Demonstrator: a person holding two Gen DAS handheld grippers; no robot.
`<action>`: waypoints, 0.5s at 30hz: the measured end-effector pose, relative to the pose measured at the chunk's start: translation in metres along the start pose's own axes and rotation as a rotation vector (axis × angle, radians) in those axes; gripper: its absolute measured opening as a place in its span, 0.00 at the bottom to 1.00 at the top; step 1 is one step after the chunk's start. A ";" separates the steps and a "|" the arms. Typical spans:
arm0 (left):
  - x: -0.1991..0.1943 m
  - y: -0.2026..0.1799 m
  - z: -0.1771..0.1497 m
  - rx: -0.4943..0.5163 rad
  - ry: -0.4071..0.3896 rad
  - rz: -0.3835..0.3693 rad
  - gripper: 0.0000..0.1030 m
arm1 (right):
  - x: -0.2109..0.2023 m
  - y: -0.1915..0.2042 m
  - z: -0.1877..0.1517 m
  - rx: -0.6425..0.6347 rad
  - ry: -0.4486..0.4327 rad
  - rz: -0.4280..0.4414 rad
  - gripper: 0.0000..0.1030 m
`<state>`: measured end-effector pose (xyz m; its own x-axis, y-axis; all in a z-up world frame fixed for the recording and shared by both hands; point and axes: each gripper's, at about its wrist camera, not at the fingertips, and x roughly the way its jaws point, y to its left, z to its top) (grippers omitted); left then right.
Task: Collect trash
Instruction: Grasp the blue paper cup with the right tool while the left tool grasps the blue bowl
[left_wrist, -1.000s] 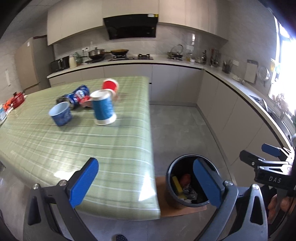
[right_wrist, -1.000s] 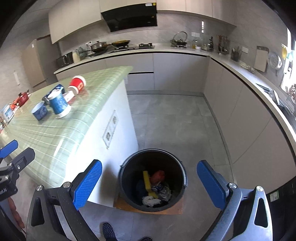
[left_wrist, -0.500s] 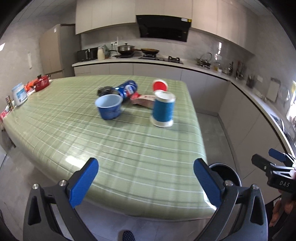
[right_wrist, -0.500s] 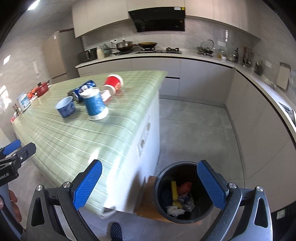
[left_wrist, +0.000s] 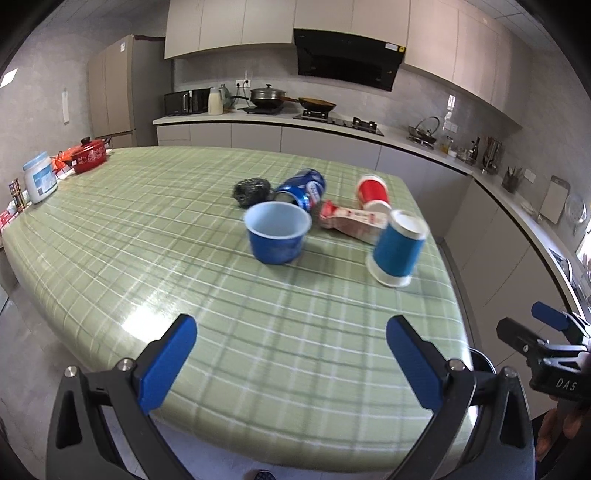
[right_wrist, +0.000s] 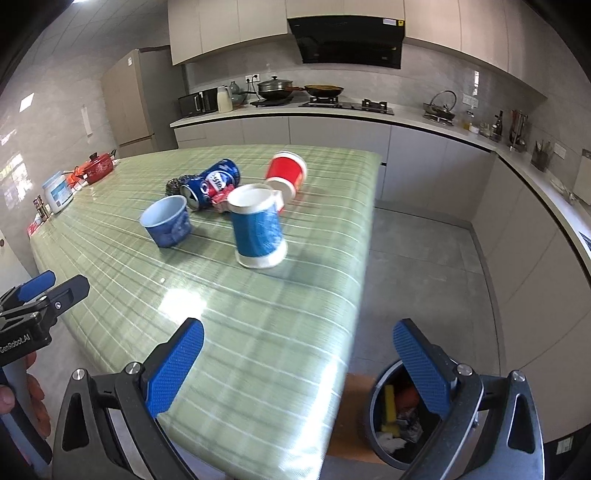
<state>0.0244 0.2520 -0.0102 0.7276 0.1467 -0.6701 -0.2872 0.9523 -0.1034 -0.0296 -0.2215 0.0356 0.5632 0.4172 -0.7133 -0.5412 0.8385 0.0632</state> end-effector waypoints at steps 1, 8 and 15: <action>0.005 0.004 0.002 0.001 0.007 -0.003 1.00 | 0.006 0.007 0.004 -0.002 0.000 0.001 1.00; 0.037 0.027 0.022 0.017 0.011 -0.036 1.00 | 0.037 0.030 0.020 0.006 0.006 0.001 1.00; 0.078 0.035 0.037 0.027 0.060 -0.081 1.00 | 0.068 0.040 0.033 0.026 0.021 -0.006 0.94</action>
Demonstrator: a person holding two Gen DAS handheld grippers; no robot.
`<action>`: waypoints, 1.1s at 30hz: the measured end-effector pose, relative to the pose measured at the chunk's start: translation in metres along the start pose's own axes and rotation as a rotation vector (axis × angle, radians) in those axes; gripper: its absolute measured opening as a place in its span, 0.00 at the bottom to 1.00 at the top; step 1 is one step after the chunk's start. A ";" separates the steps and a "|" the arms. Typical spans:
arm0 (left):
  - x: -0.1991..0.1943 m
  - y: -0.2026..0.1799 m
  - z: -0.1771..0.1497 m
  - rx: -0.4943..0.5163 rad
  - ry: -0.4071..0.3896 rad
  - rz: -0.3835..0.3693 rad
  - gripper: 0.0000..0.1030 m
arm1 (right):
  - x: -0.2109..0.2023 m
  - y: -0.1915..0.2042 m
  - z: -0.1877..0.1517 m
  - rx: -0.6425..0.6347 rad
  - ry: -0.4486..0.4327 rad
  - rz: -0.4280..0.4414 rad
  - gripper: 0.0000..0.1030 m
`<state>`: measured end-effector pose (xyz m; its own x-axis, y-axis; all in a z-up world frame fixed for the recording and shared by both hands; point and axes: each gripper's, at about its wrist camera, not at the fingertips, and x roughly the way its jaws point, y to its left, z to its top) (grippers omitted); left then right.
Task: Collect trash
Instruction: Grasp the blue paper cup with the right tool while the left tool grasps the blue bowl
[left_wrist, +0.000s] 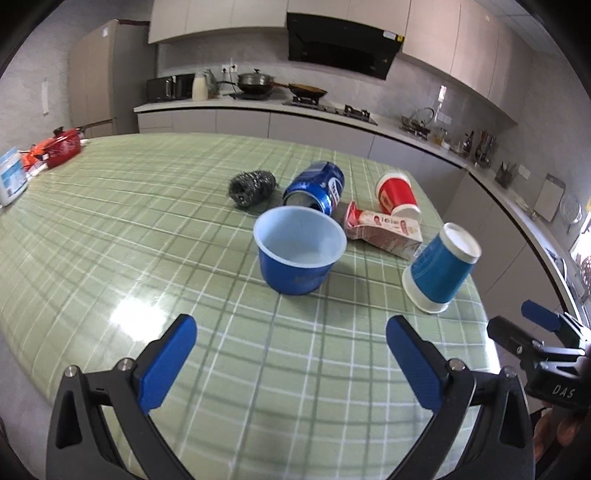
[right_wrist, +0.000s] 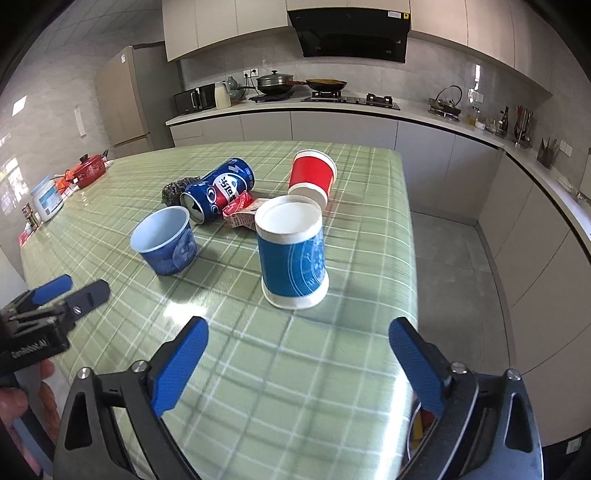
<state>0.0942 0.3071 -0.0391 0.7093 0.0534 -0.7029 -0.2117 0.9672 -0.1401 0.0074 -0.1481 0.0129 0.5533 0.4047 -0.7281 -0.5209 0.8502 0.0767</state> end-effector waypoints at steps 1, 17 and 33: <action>0.005 0.000 0.002 0.008 0.004 0.000 1.00 | 0.005 0.001 0.002 0.001 0.004 -0.002 0.92; 0.071 -0.003 0.028 0.057 0.068 -0.041 0.96 | 0.073 0.002 0.030 0.016 0.048 -0.012 0.80; 0.102 -0.005 0.042 0.046 0.091 -0.062 0.77 | 0.108 -0.009 0.048 0.021 0.055 -0.035 0.74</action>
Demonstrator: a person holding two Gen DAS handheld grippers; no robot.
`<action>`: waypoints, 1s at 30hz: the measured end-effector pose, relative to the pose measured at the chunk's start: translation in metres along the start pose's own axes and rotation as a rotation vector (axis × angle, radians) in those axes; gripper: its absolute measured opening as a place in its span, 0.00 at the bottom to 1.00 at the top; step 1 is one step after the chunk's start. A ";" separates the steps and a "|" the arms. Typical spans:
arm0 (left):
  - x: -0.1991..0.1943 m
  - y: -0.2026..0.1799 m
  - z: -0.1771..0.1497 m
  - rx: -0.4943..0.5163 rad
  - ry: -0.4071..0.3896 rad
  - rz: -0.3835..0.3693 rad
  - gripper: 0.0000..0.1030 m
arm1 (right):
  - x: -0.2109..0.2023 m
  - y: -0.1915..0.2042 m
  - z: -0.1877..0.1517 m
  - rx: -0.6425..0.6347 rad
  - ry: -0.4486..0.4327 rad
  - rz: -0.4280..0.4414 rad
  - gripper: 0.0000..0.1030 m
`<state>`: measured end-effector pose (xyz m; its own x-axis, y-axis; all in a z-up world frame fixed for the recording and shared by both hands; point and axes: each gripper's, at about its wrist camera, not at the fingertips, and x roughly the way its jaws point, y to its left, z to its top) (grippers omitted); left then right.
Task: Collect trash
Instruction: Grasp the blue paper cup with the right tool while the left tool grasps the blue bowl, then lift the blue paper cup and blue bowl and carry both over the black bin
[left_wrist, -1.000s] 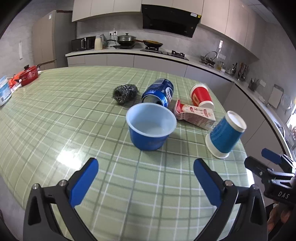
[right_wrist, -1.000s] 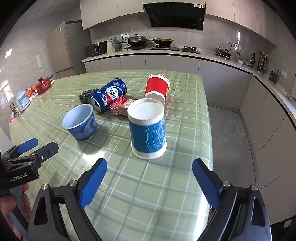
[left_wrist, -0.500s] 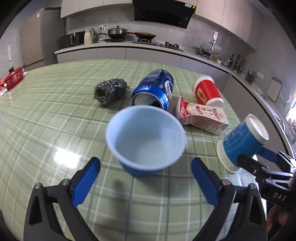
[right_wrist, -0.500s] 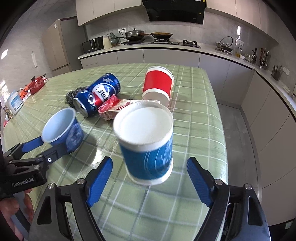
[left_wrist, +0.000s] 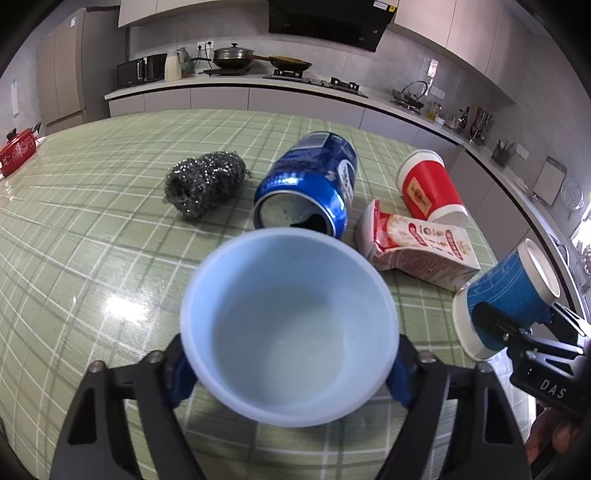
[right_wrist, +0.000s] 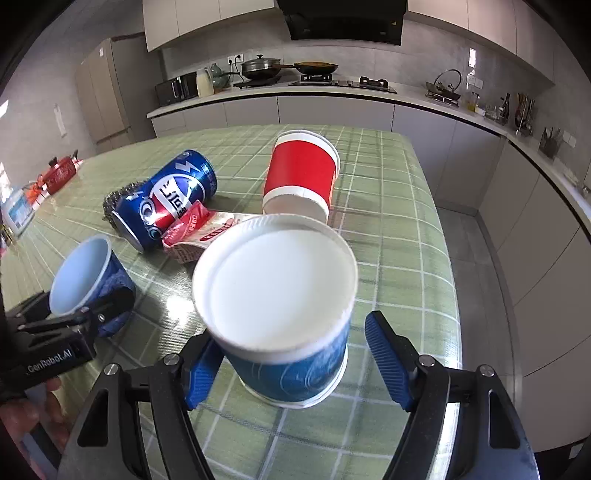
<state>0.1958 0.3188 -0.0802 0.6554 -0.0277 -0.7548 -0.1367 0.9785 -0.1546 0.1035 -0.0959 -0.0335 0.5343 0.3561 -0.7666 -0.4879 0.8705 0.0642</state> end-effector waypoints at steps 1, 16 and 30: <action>-0.001 0.000 0.000 0.001 -0.004 -0.004 0.77 | 0.000 -0.001 0.000 0.005 -0.005 0.007 0.64; -0.031 -0.017 -0.002 0.052 -0.044 -0.012 0.76 | -0.027 -0.021 -0.005 0.034 -0.033 0.020 0.55; -0.061 -0.074 -0.011 0.100 -0.068 -0.057 0.76 | -0.083 -0.062 -0.024 0.060 -0.074 0.008 0.55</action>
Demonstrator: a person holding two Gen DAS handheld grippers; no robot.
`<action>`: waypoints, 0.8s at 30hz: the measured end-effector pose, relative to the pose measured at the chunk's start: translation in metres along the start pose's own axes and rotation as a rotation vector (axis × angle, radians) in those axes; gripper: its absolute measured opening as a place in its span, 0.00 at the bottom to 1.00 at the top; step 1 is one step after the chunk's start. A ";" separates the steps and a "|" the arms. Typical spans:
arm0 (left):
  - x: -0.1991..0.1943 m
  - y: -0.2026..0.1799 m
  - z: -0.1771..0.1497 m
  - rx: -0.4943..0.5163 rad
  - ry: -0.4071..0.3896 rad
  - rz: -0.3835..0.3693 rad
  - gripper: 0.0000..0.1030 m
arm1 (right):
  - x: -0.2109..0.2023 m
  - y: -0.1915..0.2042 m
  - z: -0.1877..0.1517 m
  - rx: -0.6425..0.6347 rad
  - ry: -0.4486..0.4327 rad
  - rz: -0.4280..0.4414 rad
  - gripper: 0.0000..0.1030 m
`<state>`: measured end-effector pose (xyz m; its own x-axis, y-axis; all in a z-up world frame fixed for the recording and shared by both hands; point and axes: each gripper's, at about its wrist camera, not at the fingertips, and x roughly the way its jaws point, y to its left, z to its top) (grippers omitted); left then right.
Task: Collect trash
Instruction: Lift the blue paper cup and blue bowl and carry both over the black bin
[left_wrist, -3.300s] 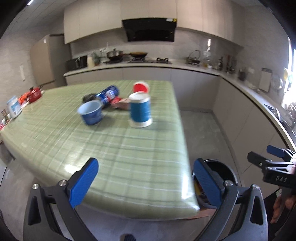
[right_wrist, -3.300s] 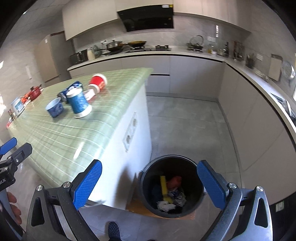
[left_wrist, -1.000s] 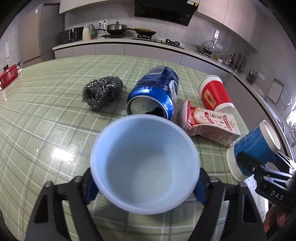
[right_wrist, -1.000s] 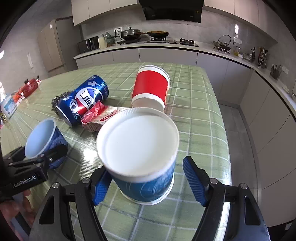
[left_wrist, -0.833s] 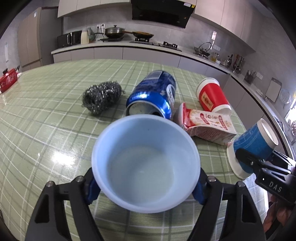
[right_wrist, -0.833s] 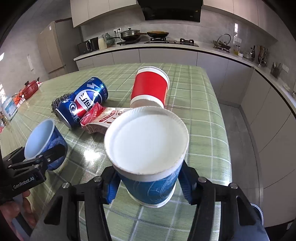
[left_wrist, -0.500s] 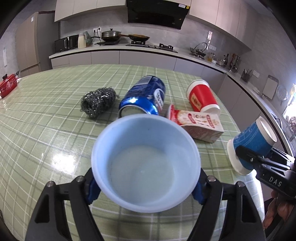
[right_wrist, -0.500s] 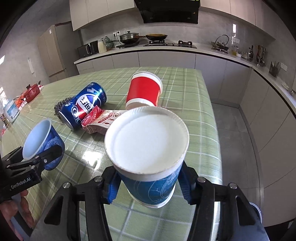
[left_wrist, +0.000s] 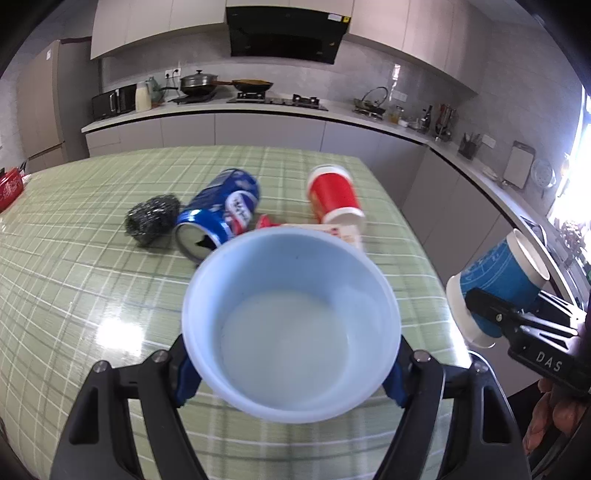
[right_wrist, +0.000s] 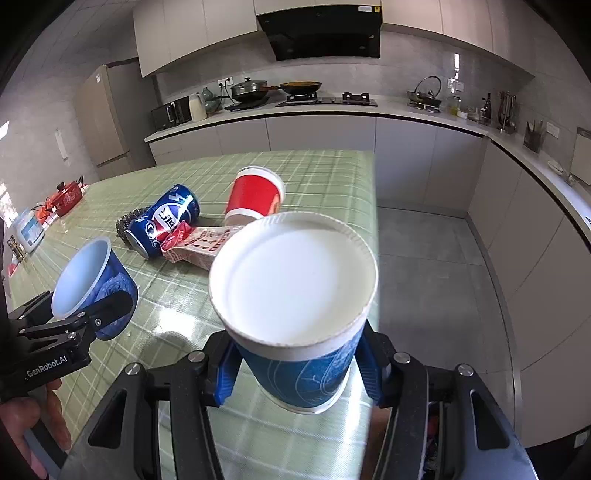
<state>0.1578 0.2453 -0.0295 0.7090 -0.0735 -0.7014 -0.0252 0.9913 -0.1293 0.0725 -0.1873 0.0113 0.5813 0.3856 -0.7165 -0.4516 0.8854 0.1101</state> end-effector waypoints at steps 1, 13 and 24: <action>-0.003 -0.006 0.000 0.005 -0.004 -0.004 0.76 | -0.004 -0.004 -0.002 0.001 -0.003 -0.003 0.55; -0.021 -0.065 -0.010 0.054 -0.016 -0.049 0.76 | -0.053 -0.056 -0.022 0.029 -0.028 -0.039 0.55; -0.031 -0.125 -0.025 0.111 -0.011 -0.115 0.76 | -0.095 -0.105 -0.052 0.074 -0.038 -0.100 0.55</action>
<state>0.1212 0.1211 -0.0092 0.7103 -0.1866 -0.6788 0.1340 0.9824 -0.1299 0.0294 -0.3305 0.0322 0.6471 0.3024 -0.6999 -0.3396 0.9362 0.0904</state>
